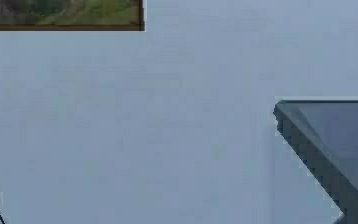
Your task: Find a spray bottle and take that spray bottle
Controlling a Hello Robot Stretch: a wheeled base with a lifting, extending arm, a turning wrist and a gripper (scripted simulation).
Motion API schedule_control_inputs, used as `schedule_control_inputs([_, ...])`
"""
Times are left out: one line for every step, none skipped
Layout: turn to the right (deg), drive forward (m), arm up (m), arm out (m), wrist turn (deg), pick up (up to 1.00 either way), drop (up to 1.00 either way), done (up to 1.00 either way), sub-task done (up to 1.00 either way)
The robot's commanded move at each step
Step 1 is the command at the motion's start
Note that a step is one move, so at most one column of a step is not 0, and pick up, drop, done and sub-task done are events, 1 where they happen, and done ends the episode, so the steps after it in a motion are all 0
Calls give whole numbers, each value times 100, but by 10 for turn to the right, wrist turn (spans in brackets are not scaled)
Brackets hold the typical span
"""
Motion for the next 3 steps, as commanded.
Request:
schedule_control_inputs([-450, 0, 0, 0, 0, 0, 0, 0, 0])
schedule_control_inputs([-450, 0, 0, 0, 0, 0, 0, 0, 0])
schedule_control_inputs([-30, 0, 0, 0, 0, 0, 0, 0, 0])
